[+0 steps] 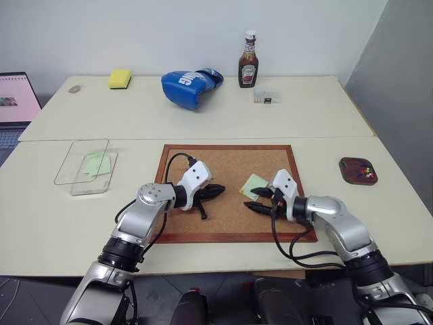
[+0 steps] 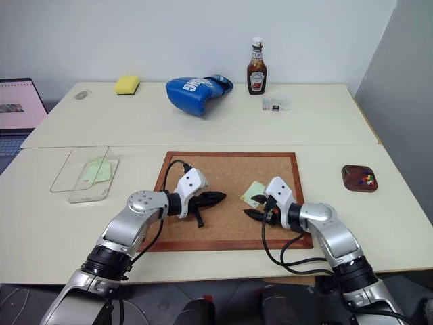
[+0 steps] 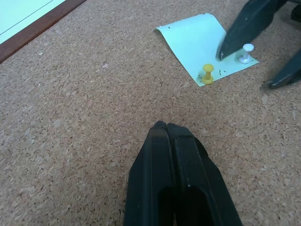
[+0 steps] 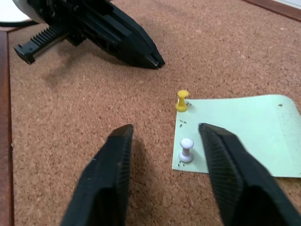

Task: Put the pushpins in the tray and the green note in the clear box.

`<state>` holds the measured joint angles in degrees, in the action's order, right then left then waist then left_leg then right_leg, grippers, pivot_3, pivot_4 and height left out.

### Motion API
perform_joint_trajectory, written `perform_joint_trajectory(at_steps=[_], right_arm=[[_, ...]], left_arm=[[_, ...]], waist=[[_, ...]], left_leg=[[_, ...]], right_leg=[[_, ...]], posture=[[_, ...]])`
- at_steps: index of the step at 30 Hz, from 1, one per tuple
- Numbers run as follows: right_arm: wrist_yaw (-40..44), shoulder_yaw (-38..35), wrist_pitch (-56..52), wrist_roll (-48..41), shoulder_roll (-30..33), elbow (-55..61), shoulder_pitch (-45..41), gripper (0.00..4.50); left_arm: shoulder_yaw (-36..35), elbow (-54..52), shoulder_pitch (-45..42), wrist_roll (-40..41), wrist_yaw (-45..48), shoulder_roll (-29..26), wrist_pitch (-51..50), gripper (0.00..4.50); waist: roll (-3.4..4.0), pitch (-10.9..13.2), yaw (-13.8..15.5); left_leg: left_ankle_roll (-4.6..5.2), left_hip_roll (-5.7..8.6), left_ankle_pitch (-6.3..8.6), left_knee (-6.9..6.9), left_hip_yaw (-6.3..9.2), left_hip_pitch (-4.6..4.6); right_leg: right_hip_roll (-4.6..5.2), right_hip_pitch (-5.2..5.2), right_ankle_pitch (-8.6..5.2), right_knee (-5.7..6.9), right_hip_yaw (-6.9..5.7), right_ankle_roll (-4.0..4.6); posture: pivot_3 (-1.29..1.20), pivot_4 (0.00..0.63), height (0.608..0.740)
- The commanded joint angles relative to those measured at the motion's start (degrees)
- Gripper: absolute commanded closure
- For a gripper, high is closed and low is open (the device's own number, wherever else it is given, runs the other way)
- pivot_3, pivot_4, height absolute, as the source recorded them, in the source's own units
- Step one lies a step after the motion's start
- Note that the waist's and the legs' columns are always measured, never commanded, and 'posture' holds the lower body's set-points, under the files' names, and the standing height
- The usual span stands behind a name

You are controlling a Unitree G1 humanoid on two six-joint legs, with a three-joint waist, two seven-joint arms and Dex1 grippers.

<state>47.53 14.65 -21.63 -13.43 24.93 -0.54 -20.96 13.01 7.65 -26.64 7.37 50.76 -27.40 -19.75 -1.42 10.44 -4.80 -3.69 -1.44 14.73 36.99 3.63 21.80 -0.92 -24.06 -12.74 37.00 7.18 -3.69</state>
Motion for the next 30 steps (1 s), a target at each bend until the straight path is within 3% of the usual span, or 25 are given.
perform_joint_trajectory(at_steps=[1, 8, 30], right_arm=[[0.57, -1.25, 1.06, -0.27, -0.39, 0.18, -0.48, 3.21], [-0.15, -3.21, -0.25, -1.18, -1.35, -0.2, -0.64, 4.48], [-5.17, -10.22, -6.5, -6.78, -2.52, 10.99, -2.41, 4.48]], left_arm=[[0.82, 0.72, 0.58, -1.07, 0.34, -0.41, -1.16, 4.5], [0.99, 0.23, 0.75, -1.03, 0.17, -0.15, -1.57, 4.5], [1.22, 0.81, 0.89, -1.12, 0.22, -0.02, -1.9, 4.5]], waist=[[0.0, 0.0, 0.0], [0.0, 0.0, 0.0], [-0.02, -0.01, -0.09]], left_leg=[[0.0, 0.0, 0.0, 0.0, 0.0, 0.0], [0.0, 0.0, 0.0, -0.01, 0.01, 0.0], [-0.01, 0.0, 0.01, -0.04, 0.05, 0.05]], right_leg=[[0.0, 0.0, 0.0, 0.0, 0.0, 0.0], [0.0, 0.0, 0.0, 0.0, -0.01, 0.0], [0.0, -0.02, -0.01, -0.02, -0.04, 0.01]], posture=[[0.0, 0.15, 0.74], [0.0, 0.15, 0.74], [0.0, 0.15, 0.74]])
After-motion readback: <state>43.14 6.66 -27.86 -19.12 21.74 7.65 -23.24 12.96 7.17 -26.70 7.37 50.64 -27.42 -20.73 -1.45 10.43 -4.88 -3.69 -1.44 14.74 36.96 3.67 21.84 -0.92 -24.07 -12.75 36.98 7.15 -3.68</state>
